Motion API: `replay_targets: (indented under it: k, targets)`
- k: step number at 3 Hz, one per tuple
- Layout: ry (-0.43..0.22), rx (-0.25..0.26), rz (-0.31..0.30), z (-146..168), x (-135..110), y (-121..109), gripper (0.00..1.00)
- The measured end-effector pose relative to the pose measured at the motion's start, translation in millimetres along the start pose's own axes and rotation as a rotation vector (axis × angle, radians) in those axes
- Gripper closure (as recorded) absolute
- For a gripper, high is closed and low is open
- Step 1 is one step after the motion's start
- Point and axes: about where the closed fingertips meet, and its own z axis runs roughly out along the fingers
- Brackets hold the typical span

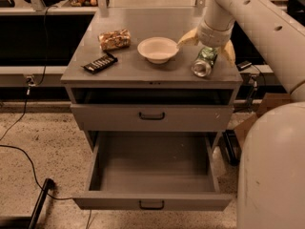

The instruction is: Pick green can from middle drawer and place on counter

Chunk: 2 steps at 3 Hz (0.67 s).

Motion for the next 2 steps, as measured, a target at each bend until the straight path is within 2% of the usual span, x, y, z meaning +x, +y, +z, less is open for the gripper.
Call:
replay_targets:
  k: [1, 2]
  targets:
    - [0.006, -0.010, 0.003, -0.2, 1.5, -0.7, 0.00]
    - [-0.001, 0.041, 0.068, -15.2, 7.7, 8.3, 0.00]
